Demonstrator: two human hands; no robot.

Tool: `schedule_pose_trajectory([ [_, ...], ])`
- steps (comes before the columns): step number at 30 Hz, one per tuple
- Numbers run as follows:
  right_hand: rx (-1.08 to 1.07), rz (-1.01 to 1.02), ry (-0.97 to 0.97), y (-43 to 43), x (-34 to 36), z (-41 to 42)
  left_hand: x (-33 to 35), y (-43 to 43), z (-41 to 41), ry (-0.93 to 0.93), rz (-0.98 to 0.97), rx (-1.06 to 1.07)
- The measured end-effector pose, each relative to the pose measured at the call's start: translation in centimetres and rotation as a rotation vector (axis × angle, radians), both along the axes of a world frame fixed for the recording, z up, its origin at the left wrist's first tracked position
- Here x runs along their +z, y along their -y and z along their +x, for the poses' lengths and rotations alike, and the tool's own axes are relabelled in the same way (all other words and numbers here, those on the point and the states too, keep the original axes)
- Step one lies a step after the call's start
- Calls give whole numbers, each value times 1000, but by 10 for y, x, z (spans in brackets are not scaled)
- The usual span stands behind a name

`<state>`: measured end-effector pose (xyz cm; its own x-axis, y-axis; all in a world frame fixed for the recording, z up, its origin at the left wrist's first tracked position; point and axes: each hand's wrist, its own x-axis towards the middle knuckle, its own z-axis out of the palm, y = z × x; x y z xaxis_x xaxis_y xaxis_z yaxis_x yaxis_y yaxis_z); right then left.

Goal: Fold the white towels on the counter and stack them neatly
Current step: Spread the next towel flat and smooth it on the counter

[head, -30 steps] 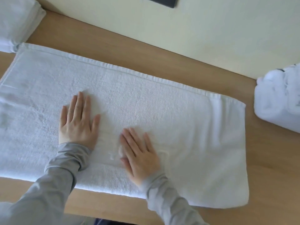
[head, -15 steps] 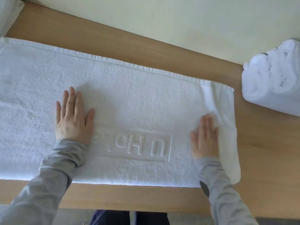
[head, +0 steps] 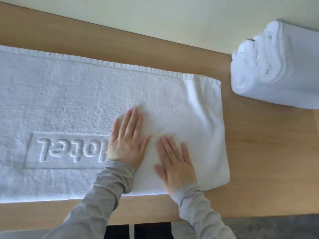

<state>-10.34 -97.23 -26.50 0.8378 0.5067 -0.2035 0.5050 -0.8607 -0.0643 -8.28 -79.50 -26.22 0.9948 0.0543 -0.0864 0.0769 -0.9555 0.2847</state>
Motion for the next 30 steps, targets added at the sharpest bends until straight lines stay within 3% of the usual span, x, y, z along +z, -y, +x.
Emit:
schedule_pose_trajectory([
  [7,-268,-47,-41,109,6,19,-4,6,0,-3,60,44],
  [11,-474,151,-110,131,4,13,-4,9,1,20,72,76],
  [15,-536,263,-64,121,9,3,-2,11,2,30,84,77],
  [18,-392,358,-7,101,20,11,3,24,4,56,48,133],
  [23,123,474,-105,43,26,57,8,86,18,94,-1,133],
  [27,397,356,-76,25,12,104,-1,94,21,54,56,196],
  [30,539,142,50,44,3,144,-5,90,19,74,74,175],
])
